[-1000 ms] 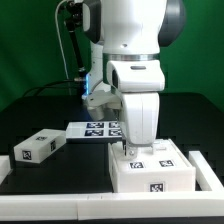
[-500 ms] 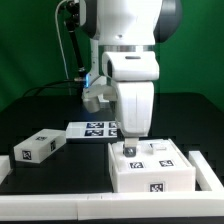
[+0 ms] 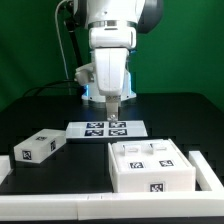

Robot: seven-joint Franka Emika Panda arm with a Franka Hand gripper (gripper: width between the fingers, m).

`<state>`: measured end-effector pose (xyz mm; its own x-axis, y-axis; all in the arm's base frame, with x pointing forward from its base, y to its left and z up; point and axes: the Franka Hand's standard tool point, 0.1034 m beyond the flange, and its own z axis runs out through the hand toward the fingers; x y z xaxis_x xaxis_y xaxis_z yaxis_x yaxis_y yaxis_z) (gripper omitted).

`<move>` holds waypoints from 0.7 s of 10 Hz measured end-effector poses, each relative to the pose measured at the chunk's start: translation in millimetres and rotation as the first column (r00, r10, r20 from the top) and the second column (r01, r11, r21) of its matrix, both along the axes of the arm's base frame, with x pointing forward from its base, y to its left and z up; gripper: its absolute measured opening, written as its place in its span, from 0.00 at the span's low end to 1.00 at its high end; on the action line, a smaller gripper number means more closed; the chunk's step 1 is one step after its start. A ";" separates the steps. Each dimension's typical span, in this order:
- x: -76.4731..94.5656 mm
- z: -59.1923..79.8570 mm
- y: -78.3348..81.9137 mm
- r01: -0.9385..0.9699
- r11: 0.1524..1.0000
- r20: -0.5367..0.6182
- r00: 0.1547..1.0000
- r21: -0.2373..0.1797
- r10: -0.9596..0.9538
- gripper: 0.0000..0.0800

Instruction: Assemble cabinet

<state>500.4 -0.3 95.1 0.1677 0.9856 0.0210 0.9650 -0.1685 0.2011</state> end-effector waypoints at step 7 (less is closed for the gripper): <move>-6.4 -5.4 4.9 0.328 0.939 0.006 0.944 0.099 -0.331 1.00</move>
Offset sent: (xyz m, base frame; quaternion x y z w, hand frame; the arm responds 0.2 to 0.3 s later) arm 0.0000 0.0000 0.0000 0.0000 0.0000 0.0650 0.9979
